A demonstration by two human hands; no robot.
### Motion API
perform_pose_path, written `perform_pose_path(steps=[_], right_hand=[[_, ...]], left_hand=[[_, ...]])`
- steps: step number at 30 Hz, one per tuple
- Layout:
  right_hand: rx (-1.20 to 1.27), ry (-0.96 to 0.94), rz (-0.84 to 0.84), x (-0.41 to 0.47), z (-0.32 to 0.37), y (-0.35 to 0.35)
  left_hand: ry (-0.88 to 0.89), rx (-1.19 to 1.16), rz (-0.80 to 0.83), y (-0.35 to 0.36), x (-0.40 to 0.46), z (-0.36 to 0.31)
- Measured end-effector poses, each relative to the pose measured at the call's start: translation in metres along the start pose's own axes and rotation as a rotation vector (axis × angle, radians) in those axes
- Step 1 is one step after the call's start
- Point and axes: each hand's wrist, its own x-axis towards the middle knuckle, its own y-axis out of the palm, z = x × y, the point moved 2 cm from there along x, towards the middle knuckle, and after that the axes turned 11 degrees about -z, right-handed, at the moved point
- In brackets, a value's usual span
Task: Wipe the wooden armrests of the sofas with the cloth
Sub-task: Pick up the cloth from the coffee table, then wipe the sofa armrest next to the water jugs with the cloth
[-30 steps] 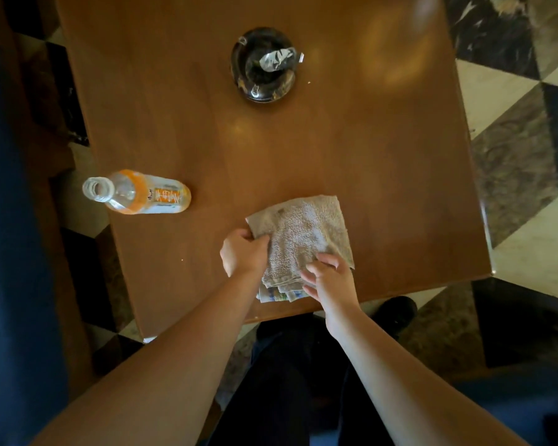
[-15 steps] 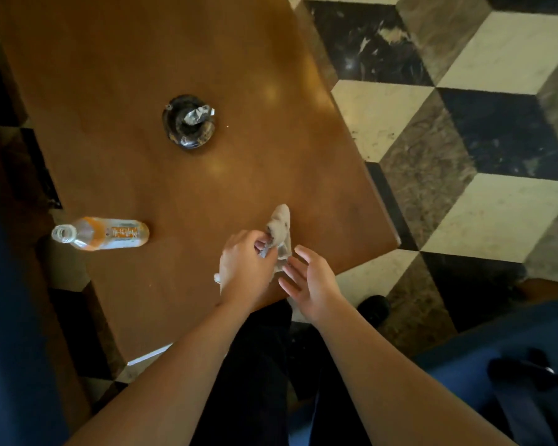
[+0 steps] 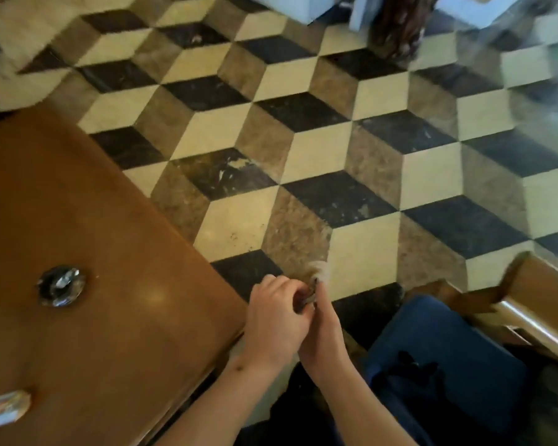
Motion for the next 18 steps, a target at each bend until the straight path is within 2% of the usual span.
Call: perform_pose_path(steps=[3,6,8,9,12,15,16,18], right_hand=[[0.067,-0.108,-0.006,-0.017,0.078,-0.043],[0.176,-0.187,-0.041,-0.03,0.142,-0.075],[0.309,-0.255,-0.04,-0.036,0.175,-0.097],[0.37,-0.284,-0.028,-0.038,0.19,-0.107],[0.482,-0.347,-0.021,-0.041,0.233,-0.124],[0.559,-0.407,-0.001,-0.036,0.274,-0.134],[0.583,-0.414,0.001,-0.035,0.286,-0.134],[0.612,-0.413,0.028,-0.027,0.307,-0.137]], left_hand=[[0.208,0.023,0.057,0.017,0.023,-0.09],[0.437,-0.051,0.255,0.027,0.045,-0.157],[0.436,-0.218,0.435,0.029,0.061,-0.188],[0.394,-0.311,0.474,0.03,0.071,-0.201],[0.12,-0.547,0.391,0.039,0.105,-0.217],[-0.285,-0.673,0.323,0.069,0.14,-0.218],[-0.447,-0.698,0.348,0.08,0.152,-0.215],[-0.863,-0.872,0.532,0.109,0.174,-0.221]])
